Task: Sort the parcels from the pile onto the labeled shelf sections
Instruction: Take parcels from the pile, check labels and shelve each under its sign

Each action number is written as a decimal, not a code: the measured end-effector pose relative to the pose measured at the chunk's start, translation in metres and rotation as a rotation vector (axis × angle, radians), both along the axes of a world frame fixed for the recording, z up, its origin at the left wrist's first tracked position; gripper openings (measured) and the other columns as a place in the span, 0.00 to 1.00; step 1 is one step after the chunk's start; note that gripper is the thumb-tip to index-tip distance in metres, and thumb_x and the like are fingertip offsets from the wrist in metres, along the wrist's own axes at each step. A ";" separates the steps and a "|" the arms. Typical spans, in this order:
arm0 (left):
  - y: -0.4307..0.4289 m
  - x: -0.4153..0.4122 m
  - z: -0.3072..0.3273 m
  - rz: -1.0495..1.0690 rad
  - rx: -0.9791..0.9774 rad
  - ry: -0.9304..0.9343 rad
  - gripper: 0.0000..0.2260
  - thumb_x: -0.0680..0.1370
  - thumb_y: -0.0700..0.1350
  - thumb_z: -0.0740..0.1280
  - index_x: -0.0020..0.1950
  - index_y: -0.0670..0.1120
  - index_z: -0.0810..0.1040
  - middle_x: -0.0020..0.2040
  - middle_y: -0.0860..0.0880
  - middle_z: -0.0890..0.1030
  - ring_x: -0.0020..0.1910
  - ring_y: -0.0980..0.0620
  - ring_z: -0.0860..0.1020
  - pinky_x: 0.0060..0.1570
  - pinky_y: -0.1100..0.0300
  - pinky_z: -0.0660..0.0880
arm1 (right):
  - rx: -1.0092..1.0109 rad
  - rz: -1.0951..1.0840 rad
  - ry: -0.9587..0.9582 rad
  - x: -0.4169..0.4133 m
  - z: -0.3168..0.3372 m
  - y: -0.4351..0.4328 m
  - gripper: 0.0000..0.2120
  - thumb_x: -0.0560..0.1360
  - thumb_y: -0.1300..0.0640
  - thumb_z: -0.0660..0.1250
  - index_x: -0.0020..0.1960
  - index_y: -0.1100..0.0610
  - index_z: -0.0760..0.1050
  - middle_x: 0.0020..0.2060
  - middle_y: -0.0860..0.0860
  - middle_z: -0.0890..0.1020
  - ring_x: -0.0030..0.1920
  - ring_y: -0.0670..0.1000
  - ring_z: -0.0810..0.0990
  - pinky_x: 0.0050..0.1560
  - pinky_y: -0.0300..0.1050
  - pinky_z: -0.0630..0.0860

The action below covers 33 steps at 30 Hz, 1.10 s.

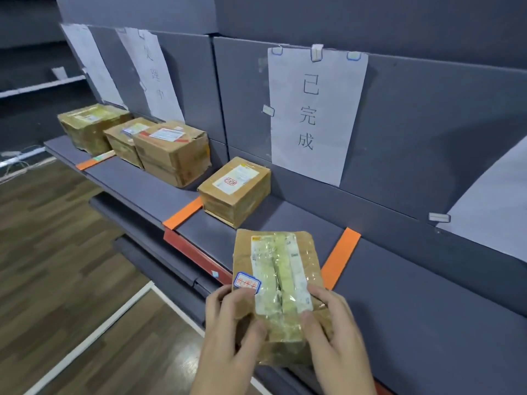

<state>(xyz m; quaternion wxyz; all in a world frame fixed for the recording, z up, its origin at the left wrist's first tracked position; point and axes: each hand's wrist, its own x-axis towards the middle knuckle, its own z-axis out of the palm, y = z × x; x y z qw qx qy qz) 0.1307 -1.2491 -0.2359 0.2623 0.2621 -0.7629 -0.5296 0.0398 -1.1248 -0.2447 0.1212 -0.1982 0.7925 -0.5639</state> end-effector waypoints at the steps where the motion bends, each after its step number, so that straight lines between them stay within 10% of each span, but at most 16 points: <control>1: -0.012 -0.010 -0.002 -0.030 -0.010 -0.010 0.17 0.65 0.59 0.61 0.53 0.64 0.72 0.59 0.64 0.65 0.54 0.57 0.74 0.47 0.72 0.71 | 0.004 -0.015 -0.002 -0.007 -0.003 -0.009 0.17 0.77 0.59 0.66 0.57 0.37 0.72 0.59 0.32 0.72 0.61 0.34 0.70 0.53 0.28 0.68; 16: -0.185 -0.110 -0.019 -0.506 0.091 -0.019 0.26 0.73 0.50 0.64 0.67 0.63 0.58 0.64 0.66 0.65 0.63 0.73 0.64 0.51 0.80 0.66 | 0.010 -0.454 -0.062 -0.045 -0.019 -0.158 0.15 0.79 0.57 0.64 0.63 0.43 0.71 0.60 0.34 0.72 0.62 0.32 0.69 0.53 0.21 0.65; 20: -0.213 -0.112 -0.020 -0.557 0.090 -0.024 0.25 0.73 0.50 0.64 0.66 0.65 0.60 0.62 0.70 0.66 0.65 0.68 0.65 0.54 0.72 0.70 | -0.001 -0.508 -0.062 -0.040 -0.014 -0.185 0.16 0.78 0.58 0.64 0.60 0.41 0.72 0.59 0.35 0.73 0.62 0.35 0.71 0.58 0.32 0.69; 33: -0.269 -0.113 0.013 -0.451 0.062 0.067 0.27 0.70 0.57 0.64 0.68 0.61 0.62 0.64 0.63 0.69 0.64 0.61 0.70 0.55 0.72 0.69 | 0.000 -0.419 0.075 -0.052 0.022 -0.238 0.13 0.78 0.53 0.63 0.60 0.41 0.72 0.59 0.34 0.73 0.62 0.33 0.70 0.50 0.21 0.66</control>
